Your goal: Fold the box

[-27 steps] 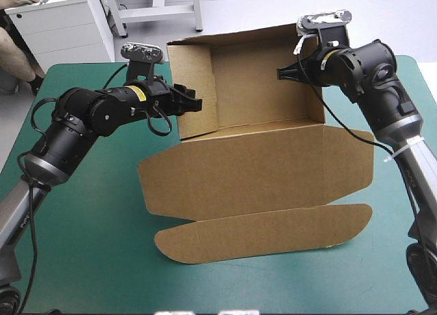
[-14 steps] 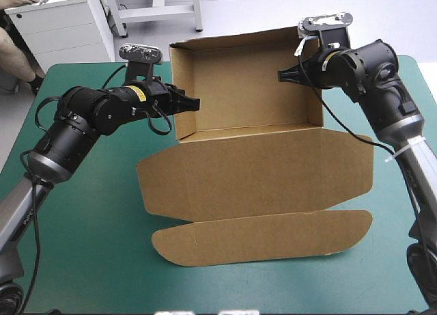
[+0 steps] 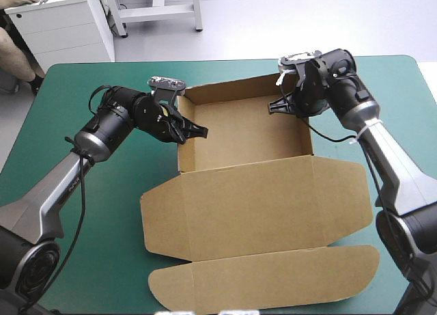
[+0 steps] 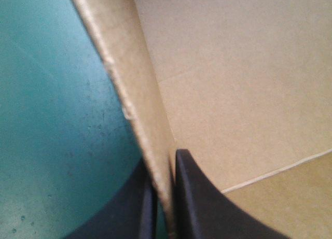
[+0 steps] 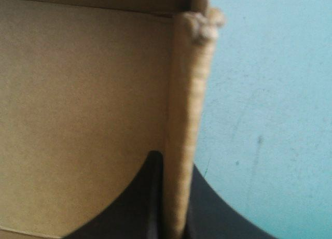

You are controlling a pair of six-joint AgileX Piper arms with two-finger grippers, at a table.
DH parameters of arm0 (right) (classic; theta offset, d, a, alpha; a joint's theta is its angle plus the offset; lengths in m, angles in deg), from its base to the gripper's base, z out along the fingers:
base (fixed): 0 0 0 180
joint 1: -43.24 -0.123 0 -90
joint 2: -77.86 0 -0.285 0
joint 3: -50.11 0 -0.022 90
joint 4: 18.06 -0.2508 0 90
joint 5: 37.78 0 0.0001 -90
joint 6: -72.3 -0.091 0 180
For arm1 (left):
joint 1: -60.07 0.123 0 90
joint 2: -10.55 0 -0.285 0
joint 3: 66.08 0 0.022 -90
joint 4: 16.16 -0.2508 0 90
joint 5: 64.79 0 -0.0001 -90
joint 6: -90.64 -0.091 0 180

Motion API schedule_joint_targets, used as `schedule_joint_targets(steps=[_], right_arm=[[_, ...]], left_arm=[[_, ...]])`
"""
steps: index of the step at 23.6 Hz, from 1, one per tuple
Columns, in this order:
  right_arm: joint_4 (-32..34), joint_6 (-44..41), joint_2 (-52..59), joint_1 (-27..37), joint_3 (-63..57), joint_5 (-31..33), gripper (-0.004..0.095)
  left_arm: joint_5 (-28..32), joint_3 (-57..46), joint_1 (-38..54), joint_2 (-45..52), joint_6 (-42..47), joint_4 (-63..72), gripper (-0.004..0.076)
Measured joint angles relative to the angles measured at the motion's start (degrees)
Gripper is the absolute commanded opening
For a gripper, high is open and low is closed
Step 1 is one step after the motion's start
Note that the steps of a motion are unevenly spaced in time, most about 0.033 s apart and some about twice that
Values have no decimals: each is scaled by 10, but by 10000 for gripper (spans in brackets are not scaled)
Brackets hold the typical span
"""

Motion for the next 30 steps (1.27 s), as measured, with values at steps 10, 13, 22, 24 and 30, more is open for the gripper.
schedule_joint_targets(steps=[10,13,22,24,30], right_arm=[[-51,14,-103,2,0,0,-15],[-53,20,-111,4,0,0,-15],[-96,45,-113,36,0,0,28],[-96,54,-113,36,0,-2,181],[-132,61,-113,33,0,-2,835]], left_arm=[[-42,-1,16,-58,-16,-2,-1],[-43,1,16,-71,-16,-2,-1],[-37,3,17,-75,-24,6,251],[-47,3,17,-79,-39,17,474],[-63,3,38,-81,-31,48,588]])
